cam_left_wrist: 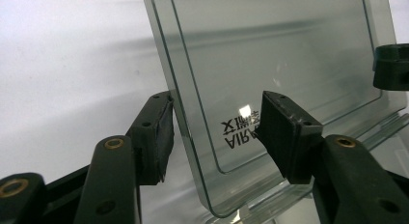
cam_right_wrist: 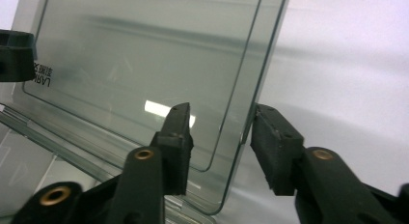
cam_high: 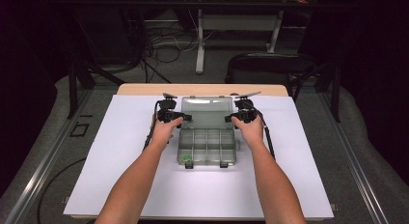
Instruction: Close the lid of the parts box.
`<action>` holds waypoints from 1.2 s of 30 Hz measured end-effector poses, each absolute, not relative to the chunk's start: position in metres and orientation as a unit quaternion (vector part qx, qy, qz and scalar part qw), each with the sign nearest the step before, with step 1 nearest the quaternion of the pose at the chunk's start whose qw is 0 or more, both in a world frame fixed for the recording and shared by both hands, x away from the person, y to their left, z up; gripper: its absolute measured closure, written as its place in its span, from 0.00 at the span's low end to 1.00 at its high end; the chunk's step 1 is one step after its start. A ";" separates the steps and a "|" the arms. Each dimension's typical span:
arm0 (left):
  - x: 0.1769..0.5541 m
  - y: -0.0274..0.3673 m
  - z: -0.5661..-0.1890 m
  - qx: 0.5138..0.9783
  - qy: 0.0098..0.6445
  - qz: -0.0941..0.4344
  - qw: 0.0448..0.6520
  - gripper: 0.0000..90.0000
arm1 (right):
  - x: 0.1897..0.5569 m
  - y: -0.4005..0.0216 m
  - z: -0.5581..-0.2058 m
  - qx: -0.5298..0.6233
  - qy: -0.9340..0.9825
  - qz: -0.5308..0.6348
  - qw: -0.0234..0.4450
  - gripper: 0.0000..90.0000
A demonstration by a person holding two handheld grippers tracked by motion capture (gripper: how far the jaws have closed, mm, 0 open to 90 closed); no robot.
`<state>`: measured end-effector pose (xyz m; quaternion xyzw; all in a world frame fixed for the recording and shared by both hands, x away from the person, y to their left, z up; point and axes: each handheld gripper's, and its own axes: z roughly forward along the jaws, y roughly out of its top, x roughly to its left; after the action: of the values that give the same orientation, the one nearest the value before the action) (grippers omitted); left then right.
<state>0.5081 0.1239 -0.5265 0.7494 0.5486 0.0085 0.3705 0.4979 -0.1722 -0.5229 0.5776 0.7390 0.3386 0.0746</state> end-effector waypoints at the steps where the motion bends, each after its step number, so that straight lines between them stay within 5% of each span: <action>1: 0.507 0.124 -0.525 0.748 0.550 0.009 0.373 0.53 | 0.498 -0.173 -0.522 0.575 0.740 0.340 0.078 0.69; 17: 0.503 0.130 -0.514 0.750 0.542 0.022 0.379 0.69 | 0.492 -0.182 -0.512 0.553 0.750 0.350 0.098 0.87; 36: 0.497 0.138 -0.513 0.747 0.534 0.048 0.392 0.91 | 0.483 -0.184 -0.512 0.541 0.744 0.371 0.124 0.92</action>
<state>0.4965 0.1382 -0.5128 0.7474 0.5340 0.0484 0.3923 0.4835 -0.1836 -0.5120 0.5411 0.7445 0.3711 0.1235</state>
